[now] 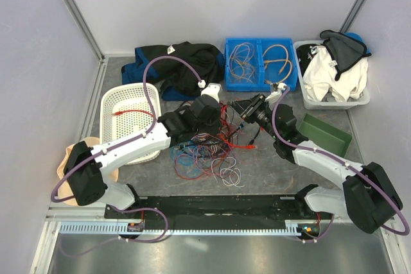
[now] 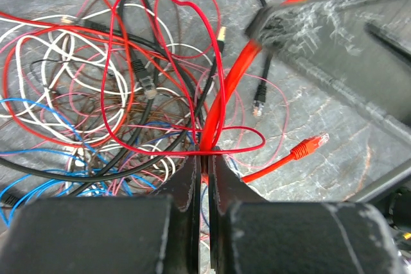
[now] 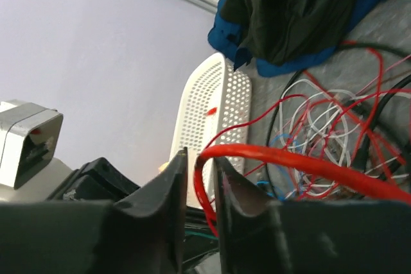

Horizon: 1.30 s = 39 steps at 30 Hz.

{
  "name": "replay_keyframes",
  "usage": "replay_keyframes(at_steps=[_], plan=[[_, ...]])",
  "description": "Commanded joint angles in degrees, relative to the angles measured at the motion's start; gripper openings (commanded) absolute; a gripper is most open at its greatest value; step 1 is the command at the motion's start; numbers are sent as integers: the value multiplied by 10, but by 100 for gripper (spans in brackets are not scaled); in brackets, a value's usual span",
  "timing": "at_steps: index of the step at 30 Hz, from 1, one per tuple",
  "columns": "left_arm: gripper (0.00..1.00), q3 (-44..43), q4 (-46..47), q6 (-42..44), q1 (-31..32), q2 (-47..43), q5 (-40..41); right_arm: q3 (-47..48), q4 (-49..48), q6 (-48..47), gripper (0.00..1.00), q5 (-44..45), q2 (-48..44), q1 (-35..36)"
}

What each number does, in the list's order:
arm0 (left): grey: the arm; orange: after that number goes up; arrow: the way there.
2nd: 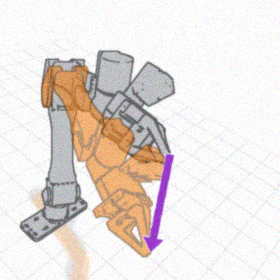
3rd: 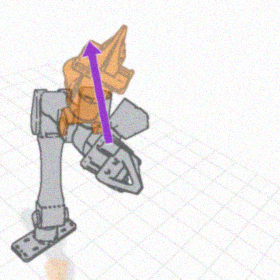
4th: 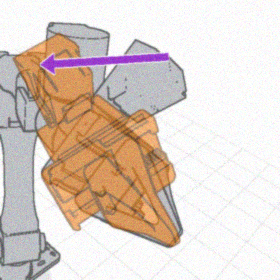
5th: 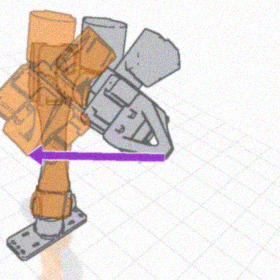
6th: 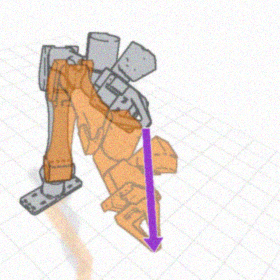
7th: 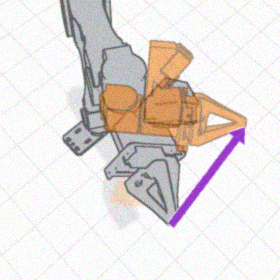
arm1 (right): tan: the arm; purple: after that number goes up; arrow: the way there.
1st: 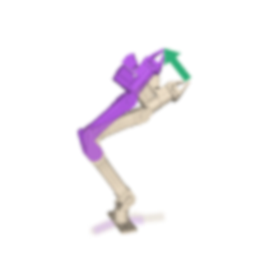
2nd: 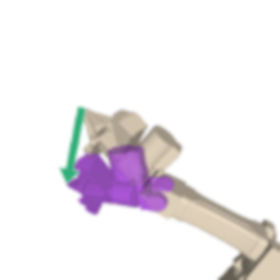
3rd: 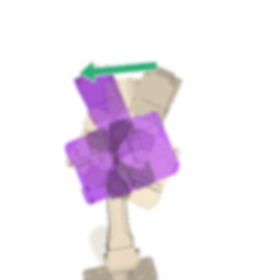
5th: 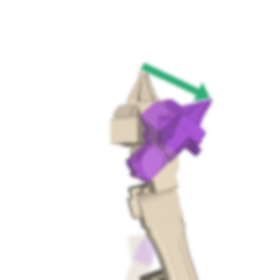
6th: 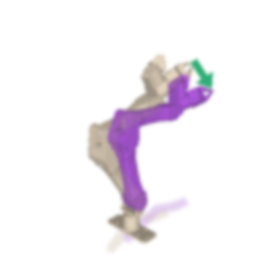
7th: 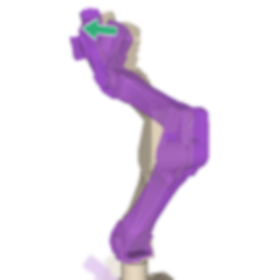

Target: Untangle the cables

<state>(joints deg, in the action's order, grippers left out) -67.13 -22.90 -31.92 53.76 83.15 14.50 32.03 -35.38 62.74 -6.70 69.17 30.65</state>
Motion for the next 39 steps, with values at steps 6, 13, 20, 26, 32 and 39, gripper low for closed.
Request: replay_keyframes(at_steps=[6,13,20,26,32,39], plan=[[11,22,28,-9,2,-44,40,27,9,-51,0,33,-36,5],[100,32,-36,-16,2,-94,127,39,103,-111,0,49,-103,5],[100,37,-21,46,0,-164,184,42,150,-140,0,34,-148,4],[96,140,243,170,0,-232,-57,64,190,-143,0,5,-165,5],[91,171,348,208,1,-200,-172,78,203,-131,0,-24,-177,5],[75,143,380,215,1,-137,-206,87,224,-129,0,-42,-192,5]])
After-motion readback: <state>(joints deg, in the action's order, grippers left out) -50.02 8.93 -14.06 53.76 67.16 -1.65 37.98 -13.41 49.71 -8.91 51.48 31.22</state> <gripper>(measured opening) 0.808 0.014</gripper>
